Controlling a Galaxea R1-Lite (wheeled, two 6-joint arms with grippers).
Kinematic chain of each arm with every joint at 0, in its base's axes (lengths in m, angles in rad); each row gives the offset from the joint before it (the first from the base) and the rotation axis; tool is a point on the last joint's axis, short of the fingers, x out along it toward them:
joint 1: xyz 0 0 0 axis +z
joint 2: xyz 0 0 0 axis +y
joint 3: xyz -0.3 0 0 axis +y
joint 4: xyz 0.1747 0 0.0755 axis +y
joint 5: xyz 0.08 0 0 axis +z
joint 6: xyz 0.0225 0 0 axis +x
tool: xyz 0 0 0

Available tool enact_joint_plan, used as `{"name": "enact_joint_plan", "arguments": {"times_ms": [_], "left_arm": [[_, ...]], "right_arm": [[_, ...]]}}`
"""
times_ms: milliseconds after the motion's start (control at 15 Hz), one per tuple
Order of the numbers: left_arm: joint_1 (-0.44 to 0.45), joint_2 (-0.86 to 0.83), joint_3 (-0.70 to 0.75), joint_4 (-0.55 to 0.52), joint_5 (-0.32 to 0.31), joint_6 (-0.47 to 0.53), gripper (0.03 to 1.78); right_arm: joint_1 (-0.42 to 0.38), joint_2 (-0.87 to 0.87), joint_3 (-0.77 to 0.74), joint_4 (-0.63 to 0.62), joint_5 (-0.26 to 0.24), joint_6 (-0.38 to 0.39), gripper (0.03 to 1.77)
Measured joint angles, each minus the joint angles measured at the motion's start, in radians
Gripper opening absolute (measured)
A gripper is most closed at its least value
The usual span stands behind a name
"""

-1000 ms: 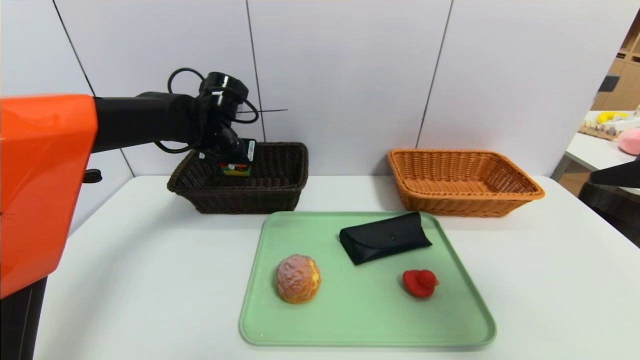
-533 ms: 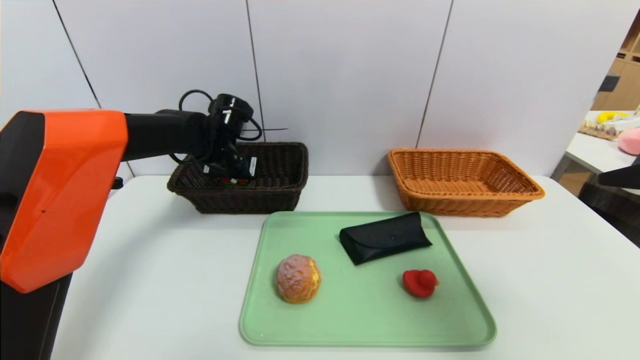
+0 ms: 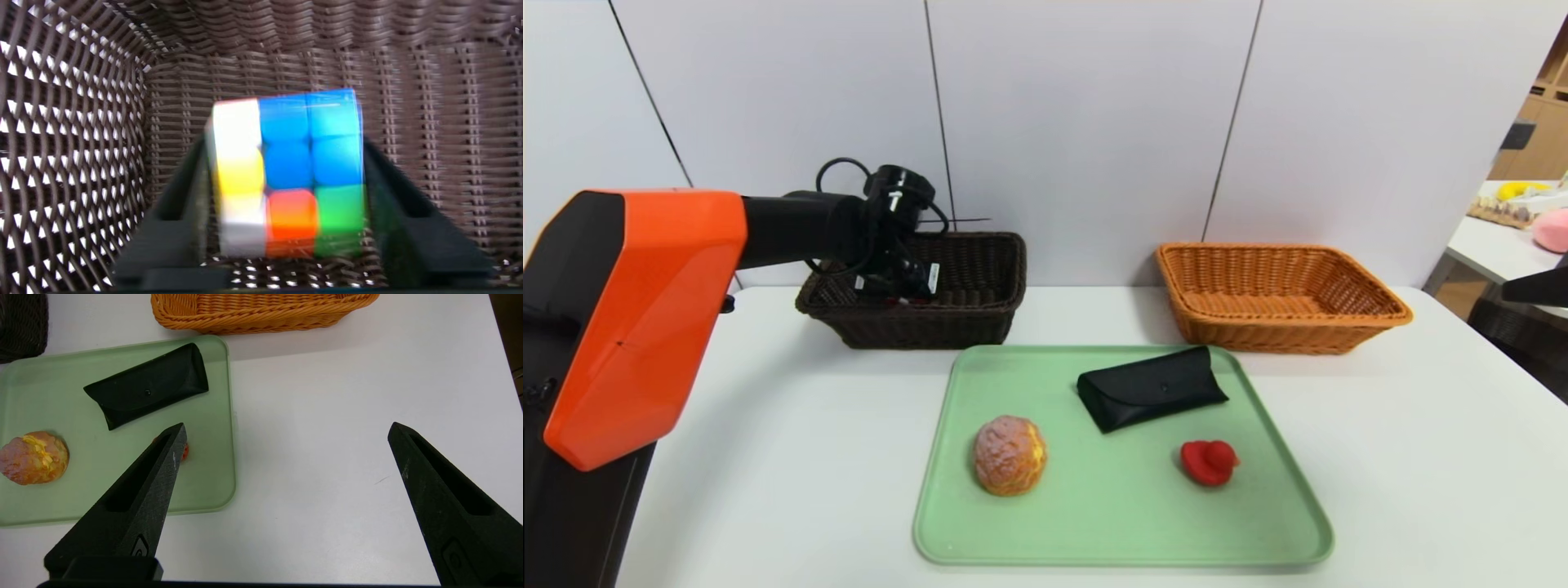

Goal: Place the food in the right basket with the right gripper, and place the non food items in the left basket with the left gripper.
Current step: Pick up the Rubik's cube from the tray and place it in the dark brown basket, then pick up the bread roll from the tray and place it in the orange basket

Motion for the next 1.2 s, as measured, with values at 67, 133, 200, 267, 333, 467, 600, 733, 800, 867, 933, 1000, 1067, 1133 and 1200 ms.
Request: {"name": "enact_joint_plan", "arguments": {"times_ms": [67,133,200,267,333,467,600,733,800,867,933,1000,1067,1133,1200], "left_arm": [[0.0,0.0,0.0,-0.002,0.0,0.001,1.26],[0.0,0.0,0.0,-0.003,0.0,0.002,1.32],[-0.001,-0.001,0.0,-0.002,0.0,0.003,1.36],[-0.002,-0.002,0.0,-0.002,0.002,0.003,1.4],[-0.001,-0.005,0.0,-0.002,0.004,0.002,1.44],[-0.003,-0.028,0.0,0.006,0.006,0.003,1.5],[-0.017,-0.08,0.0,0.021,0.006,0.004,1.54],[-0.046,-0.152,0.001,0.044,0.004,0.011,1.58],[-0.075,-0.2,0.001,0.059,0.0,0.018,1.6],[-0.116,-0.241,0.002,0.075,-0.001,0.024,1.61],[-0.176,-0.287,0.007,0.094,-0.005,0.03,1.62],[-0.235,-0.327,0.019,0.116,-0.014,0.035,1.63],[-0.278,-0.36,0.037,0.138,-0.034,0.042,1.64],[-0.316,-0.393,0.066,0.17,-0.074,0.066,1.65],[-0.343,-0.418,0.097,0.185,-0.117,0.092,1.66]], "right_arm": [[0.0,0.0,0.002,0.0,0.001,0.0,1.7],[0.0,0.0,0.002,0.0,0.001,-0.001,1.7],[0.0,0.001,0.003,0.001,0.001,0.0,1.7],[0.0,0.0,0.003,0.0,0.001,-0.001,1.7],[0.0,0.0,0.003,0.0,0.001,-0.001,1.7],[0.0,-0.001,0.004,0.001,0.001,-0.001,1.7],[0.0,-0.003,0.004,0.001,0.001,-0.001,1.7],[0.0,-0.003,0.004,0.001,0.002,0.0,1.7],[0.0,-0.004,0.008,0.001,0.002,0.0,1.7],[0.0,-0.004,0.01,0.001,0.002,0.0,1.7],[0.0,-0.004,0.014,0.0,0.001,0.0,1.7],[0.0,-0.005,0.02,0.0,0.001,0.0,1.7],[0.0,-0.007,0.024,0.0,0.003,0.003,1.7],[0.0,-0.013,0.028,0.0,0.003,0.004,1.7],[0.0,-0.023,0.035,0.0,0.003,0.004,1.7]]}}
